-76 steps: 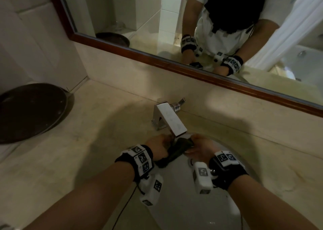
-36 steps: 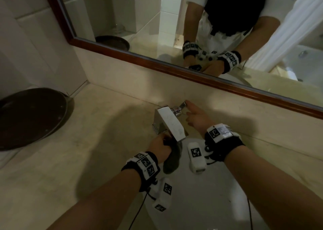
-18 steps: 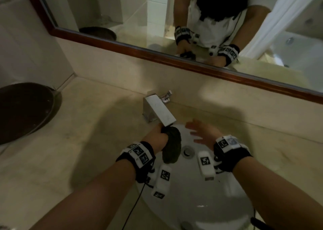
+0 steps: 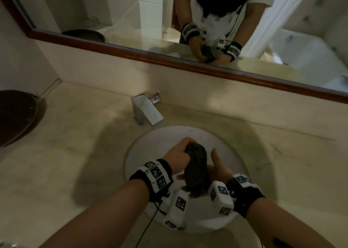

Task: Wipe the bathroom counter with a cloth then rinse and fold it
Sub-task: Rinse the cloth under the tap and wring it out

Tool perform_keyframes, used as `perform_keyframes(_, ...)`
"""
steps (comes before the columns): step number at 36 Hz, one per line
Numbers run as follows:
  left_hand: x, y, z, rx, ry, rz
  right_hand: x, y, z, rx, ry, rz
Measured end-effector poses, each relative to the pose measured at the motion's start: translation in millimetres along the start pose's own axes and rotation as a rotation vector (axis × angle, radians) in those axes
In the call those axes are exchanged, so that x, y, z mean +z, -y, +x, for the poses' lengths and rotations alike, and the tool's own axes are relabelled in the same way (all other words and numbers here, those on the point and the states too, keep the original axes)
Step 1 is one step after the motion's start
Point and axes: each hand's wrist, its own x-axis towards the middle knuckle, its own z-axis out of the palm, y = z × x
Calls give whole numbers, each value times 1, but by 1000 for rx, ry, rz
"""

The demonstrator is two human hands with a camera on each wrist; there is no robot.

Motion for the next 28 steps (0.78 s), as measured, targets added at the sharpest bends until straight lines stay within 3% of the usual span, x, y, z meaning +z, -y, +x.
perform_keyframes(3,10,-6,-3,92,59,277,-5,-1,-12,34,26,-223)
perform_keyframes(7,23,-11,-7,142,334,739,-23,9,-23,-35,109,-643)
perform_keyframes(9,28,-17,-8,115,407,910,-25,18,-33,-38,72,-772)
perform_keyframes(12,43,-30,-9,63,408,1085,-14,29,-47,-51,-24,-942)
perform_keyframes(14,57,-33,-5,55,332,1182,-6,33,-54,-68,-100,-1111)
perform_keyframes(18,81,-35,3,43,220,1262,-2,34,-61,-45,-240,-1458)
perform_keyframes(22,95,-37,2,47,203,1184,-8,33,-65,55,-306,-1565)
perform_keyframes(28,110,-19,1,-39,269,1182,-19,16,-66,32,-302,-1616)
